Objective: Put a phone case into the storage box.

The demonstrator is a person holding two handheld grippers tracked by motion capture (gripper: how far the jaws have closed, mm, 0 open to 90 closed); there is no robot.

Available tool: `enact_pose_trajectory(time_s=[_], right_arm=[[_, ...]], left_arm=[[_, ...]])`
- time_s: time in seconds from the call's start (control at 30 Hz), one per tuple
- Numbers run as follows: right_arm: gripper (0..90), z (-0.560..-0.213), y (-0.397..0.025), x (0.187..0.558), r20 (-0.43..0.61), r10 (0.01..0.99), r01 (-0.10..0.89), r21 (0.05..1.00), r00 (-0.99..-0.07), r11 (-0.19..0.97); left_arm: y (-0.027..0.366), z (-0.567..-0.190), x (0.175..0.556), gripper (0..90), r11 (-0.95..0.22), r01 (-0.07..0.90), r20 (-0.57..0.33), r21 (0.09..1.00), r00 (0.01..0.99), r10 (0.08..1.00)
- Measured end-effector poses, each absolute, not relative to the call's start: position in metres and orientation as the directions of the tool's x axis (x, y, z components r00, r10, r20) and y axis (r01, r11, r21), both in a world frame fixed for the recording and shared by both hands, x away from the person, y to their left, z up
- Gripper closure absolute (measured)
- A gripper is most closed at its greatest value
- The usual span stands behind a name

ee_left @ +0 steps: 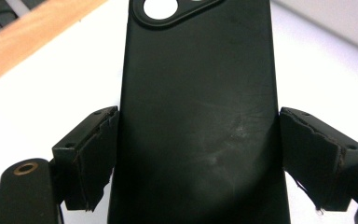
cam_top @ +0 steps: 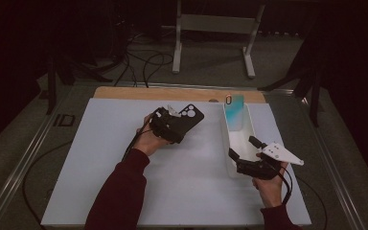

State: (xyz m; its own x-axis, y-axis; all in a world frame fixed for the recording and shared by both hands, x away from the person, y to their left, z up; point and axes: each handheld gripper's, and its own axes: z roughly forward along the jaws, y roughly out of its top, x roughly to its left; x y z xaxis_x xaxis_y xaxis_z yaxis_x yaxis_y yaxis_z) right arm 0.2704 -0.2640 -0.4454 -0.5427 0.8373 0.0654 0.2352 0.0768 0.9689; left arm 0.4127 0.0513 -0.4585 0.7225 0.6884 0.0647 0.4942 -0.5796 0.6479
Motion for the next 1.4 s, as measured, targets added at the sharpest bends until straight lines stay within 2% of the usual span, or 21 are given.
enact_pose_trajectory(time_s=[0.53, 0.97, 1.4], right_arm=[[8.9, -0.444, -0.26, 0.276, 0.098, 0.822, 0.279, 0.957, -0.561, 0.077], [8.8, -0.439, -0.257, 0.286, 0.135, 0.808, 0.325, 0.943, -0.574, 0.073], [8.5, -0.431, -0.252, 0.295, 0.17, 0.783, 0.358, 0.931, -0.599, 0.072]], left_arm=[[0.059, -0.42, 0.378, 15.8, -0.575, 0.383, 0.121, 0.723, 0.749, 0.651], [0.073, -0.414, 0.361, 15.8, -0.558, 0.34, 0.133, 0.757, 0.755, 0.642], [0.067, -0.41, 0.341, 15.7, -0.566, 0.28, 0.159, 0.775, 0.781, 0.604]])
